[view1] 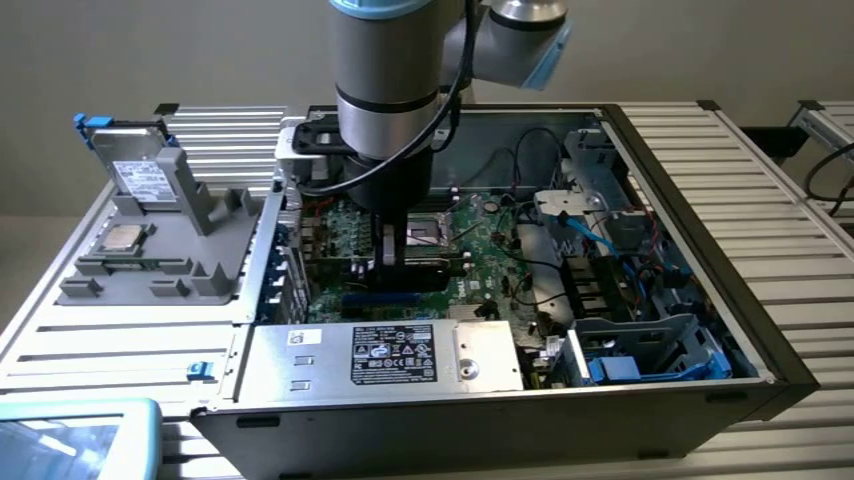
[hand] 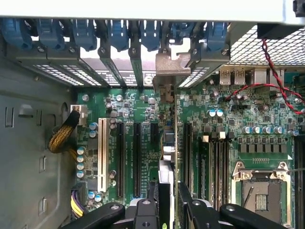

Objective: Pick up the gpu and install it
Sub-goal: 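Insert the gpu into the slot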

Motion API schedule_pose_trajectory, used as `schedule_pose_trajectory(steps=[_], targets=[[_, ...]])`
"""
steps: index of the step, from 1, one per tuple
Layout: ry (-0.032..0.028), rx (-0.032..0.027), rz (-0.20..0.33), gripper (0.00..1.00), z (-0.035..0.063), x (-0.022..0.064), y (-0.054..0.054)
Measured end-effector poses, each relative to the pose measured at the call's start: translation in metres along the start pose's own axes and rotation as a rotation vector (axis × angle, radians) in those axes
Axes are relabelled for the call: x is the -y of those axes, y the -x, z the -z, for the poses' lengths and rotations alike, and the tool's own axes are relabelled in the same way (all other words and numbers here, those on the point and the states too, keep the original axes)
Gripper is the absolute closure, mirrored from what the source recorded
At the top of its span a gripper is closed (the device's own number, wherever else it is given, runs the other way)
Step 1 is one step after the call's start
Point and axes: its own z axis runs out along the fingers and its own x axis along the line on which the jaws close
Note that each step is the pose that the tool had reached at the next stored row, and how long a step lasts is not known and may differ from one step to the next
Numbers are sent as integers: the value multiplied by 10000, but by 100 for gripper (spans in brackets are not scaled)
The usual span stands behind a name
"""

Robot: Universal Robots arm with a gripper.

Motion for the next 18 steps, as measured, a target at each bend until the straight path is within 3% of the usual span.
schedule_pose_trajectory(steps=[2, 3, 5, 7, 10, 13, 18], targets=[[-1, -11, -7, 73, -10, -2, 8], [-1, -45, -10, 73, -21, -2, 17], [-3, -183, -13, 73, -25, -1, 31], [-4, -196, -12, 73, -25, -1, 32], [-3, -301, -17, 73, -27, -2, 77], [-3, -302, -15, 73, -28, -2, 76], [-5, -364, -23, 73, -38, -24, 101]])
